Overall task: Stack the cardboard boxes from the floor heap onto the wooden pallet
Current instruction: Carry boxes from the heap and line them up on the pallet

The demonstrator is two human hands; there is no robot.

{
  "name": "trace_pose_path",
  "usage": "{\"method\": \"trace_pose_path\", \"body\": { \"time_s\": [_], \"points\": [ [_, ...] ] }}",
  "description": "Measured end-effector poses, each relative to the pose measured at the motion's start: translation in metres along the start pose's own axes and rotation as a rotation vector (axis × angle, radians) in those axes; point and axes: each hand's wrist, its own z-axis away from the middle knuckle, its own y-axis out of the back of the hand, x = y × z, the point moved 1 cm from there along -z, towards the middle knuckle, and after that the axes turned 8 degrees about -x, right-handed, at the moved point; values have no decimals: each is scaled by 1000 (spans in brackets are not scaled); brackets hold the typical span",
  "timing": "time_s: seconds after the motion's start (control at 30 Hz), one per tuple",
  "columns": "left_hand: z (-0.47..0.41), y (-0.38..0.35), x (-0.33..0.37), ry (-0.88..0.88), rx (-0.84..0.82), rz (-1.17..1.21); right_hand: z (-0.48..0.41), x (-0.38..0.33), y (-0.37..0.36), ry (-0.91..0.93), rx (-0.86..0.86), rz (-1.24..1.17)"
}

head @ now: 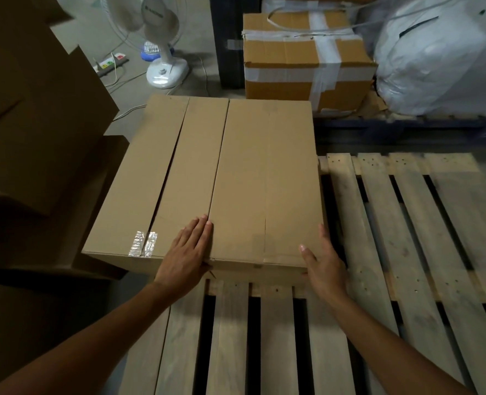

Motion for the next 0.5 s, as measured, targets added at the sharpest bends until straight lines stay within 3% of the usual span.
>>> {"method": "trace_pose_path", "body": {
  "time_s": [0.5],
  "points": [
    [-6, 3, -1, 61, -4, 173, -27, -1, 14, 67, -230, 179]
  ]
}}
